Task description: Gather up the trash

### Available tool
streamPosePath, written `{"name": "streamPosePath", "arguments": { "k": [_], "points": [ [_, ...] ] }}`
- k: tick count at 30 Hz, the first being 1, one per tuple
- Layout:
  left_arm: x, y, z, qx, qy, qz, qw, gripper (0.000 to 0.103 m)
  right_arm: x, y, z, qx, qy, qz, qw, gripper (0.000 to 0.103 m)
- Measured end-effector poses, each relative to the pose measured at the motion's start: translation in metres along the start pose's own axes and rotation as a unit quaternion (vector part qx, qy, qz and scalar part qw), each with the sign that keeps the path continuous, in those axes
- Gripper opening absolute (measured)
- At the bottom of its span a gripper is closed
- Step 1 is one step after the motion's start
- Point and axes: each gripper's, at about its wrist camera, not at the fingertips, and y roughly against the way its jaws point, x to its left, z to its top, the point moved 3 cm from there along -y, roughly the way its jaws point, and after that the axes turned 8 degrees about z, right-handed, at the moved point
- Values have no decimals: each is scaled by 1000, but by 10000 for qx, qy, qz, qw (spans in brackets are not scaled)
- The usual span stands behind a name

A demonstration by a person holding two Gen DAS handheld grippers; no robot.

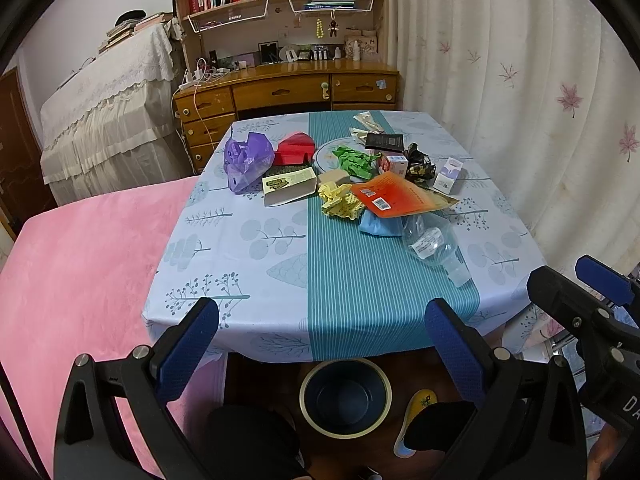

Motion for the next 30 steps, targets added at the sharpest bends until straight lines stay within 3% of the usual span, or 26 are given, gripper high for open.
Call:
{"name": "streamPosePath", "arguments": {
  "k": [30],
  "points": [
    [6,2,-5,-57,62,11,10000,102,-2,-3,-3,22,6,-61,10000,79]
  ]
}}
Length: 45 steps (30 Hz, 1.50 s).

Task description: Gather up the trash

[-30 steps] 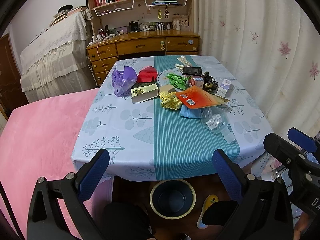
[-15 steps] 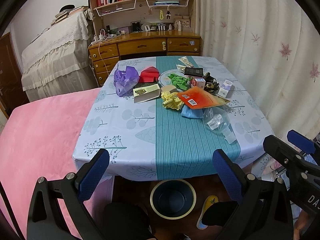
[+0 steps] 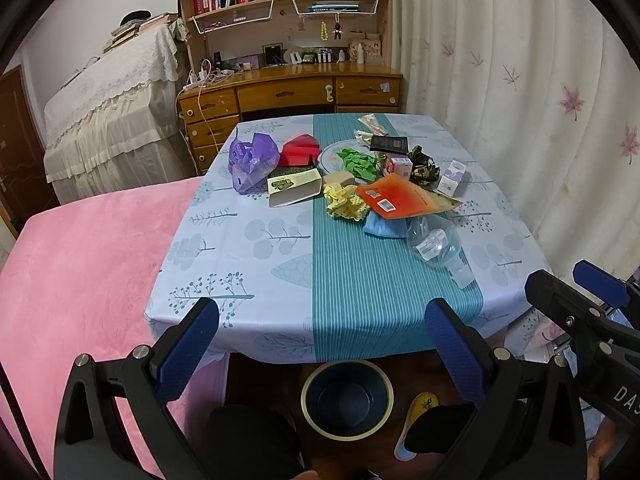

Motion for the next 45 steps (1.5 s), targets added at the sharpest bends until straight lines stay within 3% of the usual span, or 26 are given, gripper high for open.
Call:
{"name": "streamPosePath", "arguments": {
  "k": [28,34,45],
  "points": [
    [0,-34,9,-33,-6,-362,9993,101,-3,-31,-6,158,-99,142,9997,79],
    [5,-59,17,-2,6,-228,9997,101,-28,-47,-4,280,-272,159,9991,79],
    [-14,-117,47,247,-224,-629,9975,101,-70,-101,8,679,-310,180,9970,75]
  ]
}}
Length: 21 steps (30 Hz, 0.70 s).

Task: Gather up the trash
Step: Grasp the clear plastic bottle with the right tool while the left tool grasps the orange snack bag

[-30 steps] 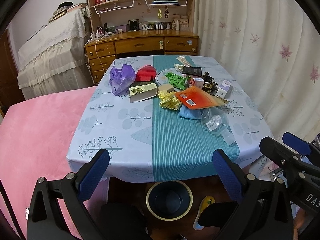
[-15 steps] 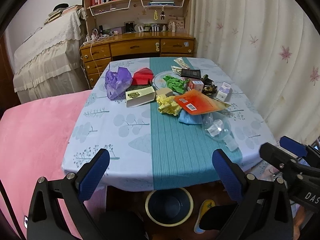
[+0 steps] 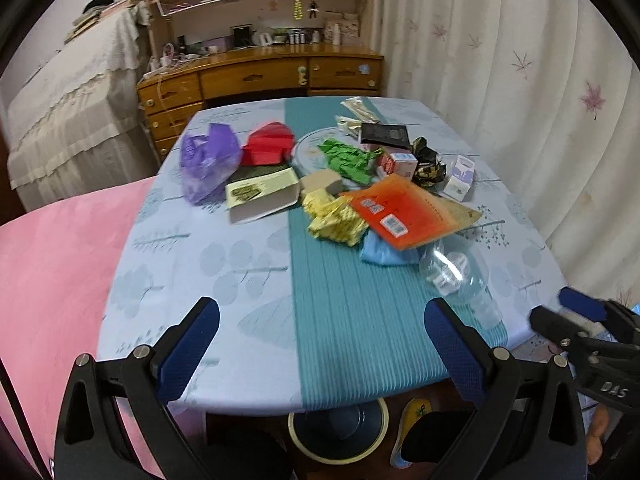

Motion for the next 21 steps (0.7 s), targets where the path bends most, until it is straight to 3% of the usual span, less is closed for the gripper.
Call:
{"name": "streamPosePath", "arguments": {
  "k": [6,16,19,21],
  "points": [
    [-9,-34,20,221,12,-301,9993,101,-18,-47,19,360,-219,393,9983,75],
    [-17,-96,37,941,287,-853,9915,101,-28,-111,31,821,-362,838,9924,75],
    [-19,-100,47,920,162,-840,9921,101,-23,-120,33,819,-173,815,9932,75],
    [-24,-99,58,801,-113,-748,9939,101,-21,-123,35,848,-99,852,9927,66]
  ]
}}
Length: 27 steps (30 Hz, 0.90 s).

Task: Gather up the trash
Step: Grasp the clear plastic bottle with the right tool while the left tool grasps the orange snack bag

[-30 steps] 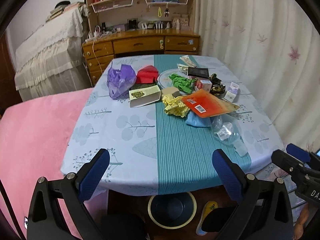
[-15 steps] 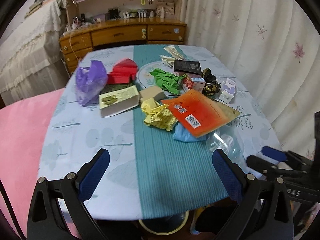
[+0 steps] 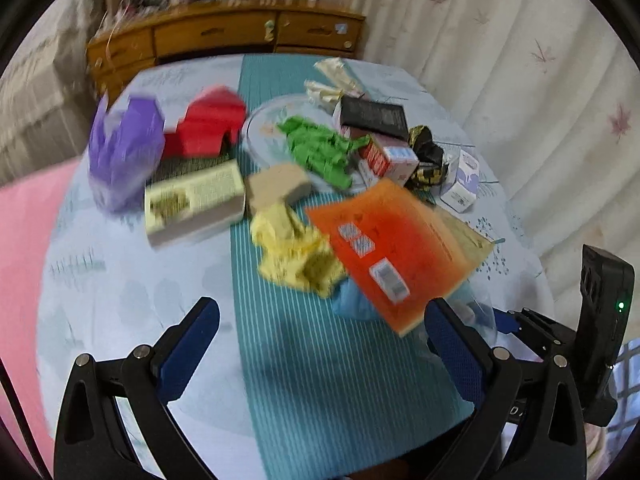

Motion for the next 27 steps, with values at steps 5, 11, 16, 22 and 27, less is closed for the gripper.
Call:
{"name": "streamPosePath", "arguments": {
  "k": [5,11,16,22,27],
  "points": [
    [-13,0,31,-145,-665,173,9975,101,3,-5,4,113,213,80,9997,48],
    [-30,-12,58,-74,-1288,-145,9915,101,-18,12,2,27,58,-85,9999,48],
    [-46,-37,68,218,-1624,-551,9849,101,-52,37,11,-284,-352,-525,9976,48],
    [-65,-69,72,521,-1875,-759,9779,101,-70,43,19,-463,-642,-418,9960,48],
    [-78,-92,71,859,-2135,-853,9694,101,-71,28,19,-351,-750,-178,9964,48]
  ]
}}
